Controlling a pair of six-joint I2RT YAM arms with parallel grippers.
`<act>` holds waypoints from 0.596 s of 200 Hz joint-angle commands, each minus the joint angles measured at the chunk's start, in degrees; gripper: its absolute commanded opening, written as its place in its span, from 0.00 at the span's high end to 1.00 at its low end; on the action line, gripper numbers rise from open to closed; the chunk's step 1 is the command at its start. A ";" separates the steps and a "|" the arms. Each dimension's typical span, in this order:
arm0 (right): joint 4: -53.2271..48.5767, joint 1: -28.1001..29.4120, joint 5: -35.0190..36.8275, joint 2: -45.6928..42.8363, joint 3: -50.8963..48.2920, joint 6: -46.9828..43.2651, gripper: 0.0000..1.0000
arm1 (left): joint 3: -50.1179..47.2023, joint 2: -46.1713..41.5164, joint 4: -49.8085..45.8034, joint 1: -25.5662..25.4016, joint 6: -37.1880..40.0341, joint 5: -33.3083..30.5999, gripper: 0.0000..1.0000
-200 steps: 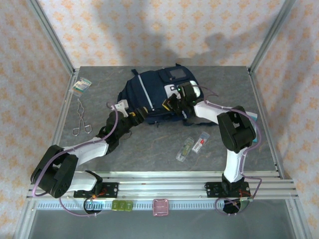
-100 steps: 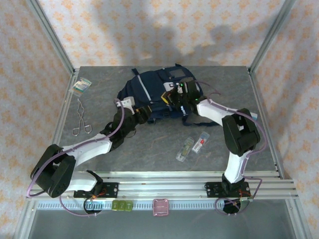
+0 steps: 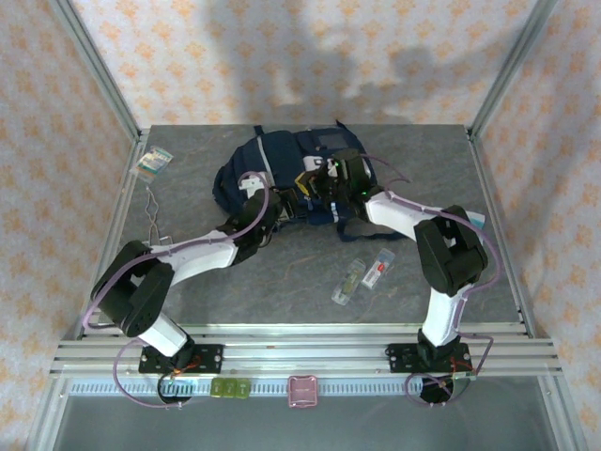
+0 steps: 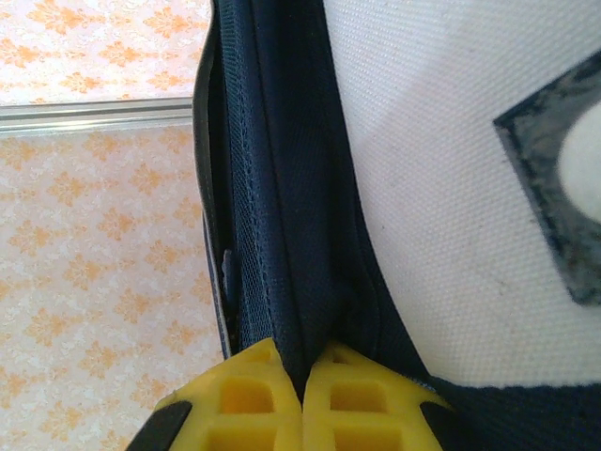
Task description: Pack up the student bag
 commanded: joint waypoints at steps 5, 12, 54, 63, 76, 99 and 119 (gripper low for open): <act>11.08 1.39 -3.41 -6.90 0.60 -0.73 1.00 | 3.89 2.76 -3.58 0.62 0.65 -5.67 0.34; 11.41 1.48 -3.47 -7.25 0.17 -0.81 1.00 | 4.33 3.19 -3.78 1.02 0.74 -5.57 0.41; 9.86 1.62 -2.28 -8.35 -1.55 -3.37 1.00 | 5.56 2.05 -9.13 5.49 0.22 1.08 0.78; 9.52 1.40 -2.10 -8.35 -2.02 -3.64 1.00 | 4.41 -0.16 -10.76 6.38 0.46 1.36 0.77; 10.08 1.15 -2.19 -8.15 -2.71 -3.55 1.00 | 1.68 -4.26 -12.35 7.93 0.98 1.89 0.74; 10.75 1.21 -2.76 -7.37 -2.72 -3.25 1.00 | -3.24 -10.98 -12.38 10.27 2.83 5.62 0.63; 11.68 1.22 -3.27 -7.22 -2.53 -2.77 1.00 | -4.09 -12.83 -11.03 10.36 3.96 12.26 0.47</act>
